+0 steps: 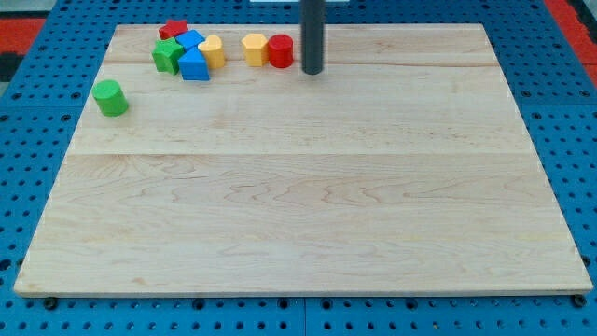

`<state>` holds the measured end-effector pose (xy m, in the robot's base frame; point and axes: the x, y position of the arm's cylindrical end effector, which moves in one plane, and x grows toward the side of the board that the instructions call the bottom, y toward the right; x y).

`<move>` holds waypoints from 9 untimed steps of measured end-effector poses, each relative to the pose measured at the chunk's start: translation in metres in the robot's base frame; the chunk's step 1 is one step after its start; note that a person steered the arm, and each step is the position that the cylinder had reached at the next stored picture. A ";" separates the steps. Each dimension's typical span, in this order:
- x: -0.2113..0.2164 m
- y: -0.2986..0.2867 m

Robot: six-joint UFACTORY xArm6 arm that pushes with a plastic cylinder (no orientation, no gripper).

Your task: Move the yellow hexagon and red circle into the group of blocks

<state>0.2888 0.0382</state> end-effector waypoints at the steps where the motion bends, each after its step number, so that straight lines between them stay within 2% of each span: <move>1: -0.016 0.024; 2: -0.019 0.012; 5: -0.026 -0.102; 8: -0.061 -0.138; 9: -0.056 -0.136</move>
<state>0.2330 -0.0979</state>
